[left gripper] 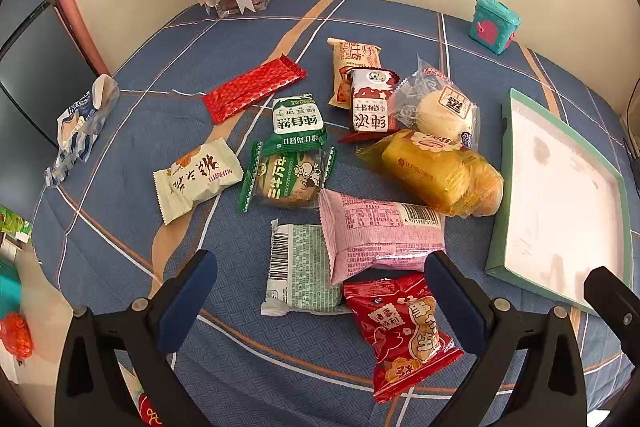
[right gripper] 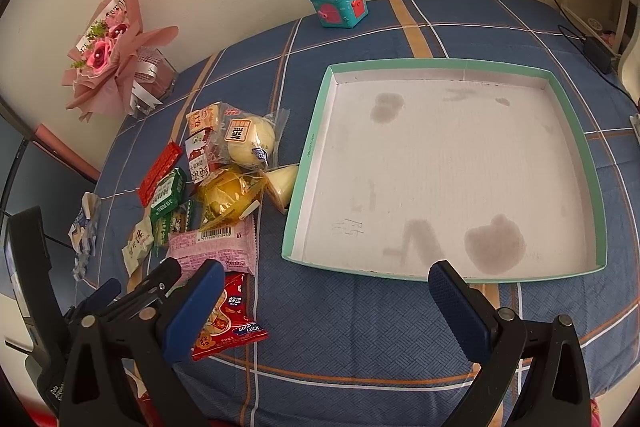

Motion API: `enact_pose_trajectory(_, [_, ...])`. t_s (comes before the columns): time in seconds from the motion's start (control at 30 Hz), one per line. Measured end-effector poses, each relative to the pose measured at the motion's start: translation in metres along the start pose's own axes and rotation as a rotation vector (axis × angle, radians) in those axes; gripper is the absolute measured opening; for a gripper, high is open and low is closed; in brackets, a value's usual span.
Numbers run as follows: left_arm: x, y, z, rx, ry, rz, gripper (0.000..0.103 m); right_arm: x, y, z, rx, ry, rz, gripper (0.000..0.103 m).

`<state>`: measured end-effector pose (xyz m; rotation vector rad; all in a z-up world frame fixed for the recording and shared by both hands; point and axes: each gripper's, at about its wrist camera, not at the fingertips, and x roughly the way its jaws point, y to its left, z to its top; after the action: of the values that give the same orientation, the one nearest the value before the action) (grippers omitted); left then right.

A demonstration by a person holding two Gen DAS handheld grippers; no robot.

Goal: Organize snacks
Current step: 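Move both tools toward the snack pile, then grasp the green-white biscuit pack with the left tool while the right tool grasps the red-gold candy bag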

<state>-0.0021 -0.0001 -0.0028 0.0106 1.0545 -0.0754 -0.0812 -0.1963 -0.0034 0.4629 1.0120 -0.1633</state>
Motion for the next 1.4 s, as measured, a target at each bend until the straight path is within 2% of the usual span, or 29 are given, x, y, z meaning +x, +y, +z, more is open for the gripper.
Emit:
enact_pose_trajectory(0.13, [0.002,-0.002,0.001,0.024,0.022,0.045,0.103,0.0,0.0,0.0,0.001,0.0,0.001,0.103])
enact_pose_trajectory(0.53, [0.004,-0.001,0.0,0.027,0.041,0.054,0.103,0.002,0.002,-0.001,-0.005,0.005,-0.009,0.103])
enact_pose_trajectory(0.63, [0.002,0.007,0.004,0.007,0.045,0.041,0.103,0.003,0.005,-0.001,-0.013,0.007,-0.009,0.103])
enact_pose_trajectory(0.73, [-0.001,0.021,0.011,-0.018,0.036,0.058,0.103,0.007,0.015,-0.001,-0.042,0.015,-0.001,0.103])
enact_pose_trajectory(0.87, [0.004,0.045,0.015,-0.062,0.05,0.067,0.103,0.022,0.036,-0.006,-0.087,0.059,0.011,0.103])
enact_pose_trajectory(0.93, [0.008,0.056,0.013,-0.071,0.022,0.08,0.103,0.03,0.045,-0.009,-0.103,0.088,0.02,0.103])
enact_pose_trajectory(1.03, [0.021,0.062,0.008,-0.085,0.091,0.033,0.103,0.046,0.061,-0.017,-0.129,0.154,0.068,0.103])
enact_pose_trajectory(1.1, [0.028,0.064,0.007,-0.089,0.108,0.011,0.103,0.058,0.07,-0.023,-0.146,0.202,0.08,0.103])
enact_pose_trajectory(1.23, [0.042,0.06,0.007,-0.075,0.145,-0.021,0.103,0.08,0.079,-0.034,-0.184,0.278,0.048,0.103])
enact_pose_trajectory(1.4, [0.056,0.051,0.005,-0.067,0.199,-0.068,0.103,0.098,0.09,-0.044,-0.247,0.328,0.003,0.103])
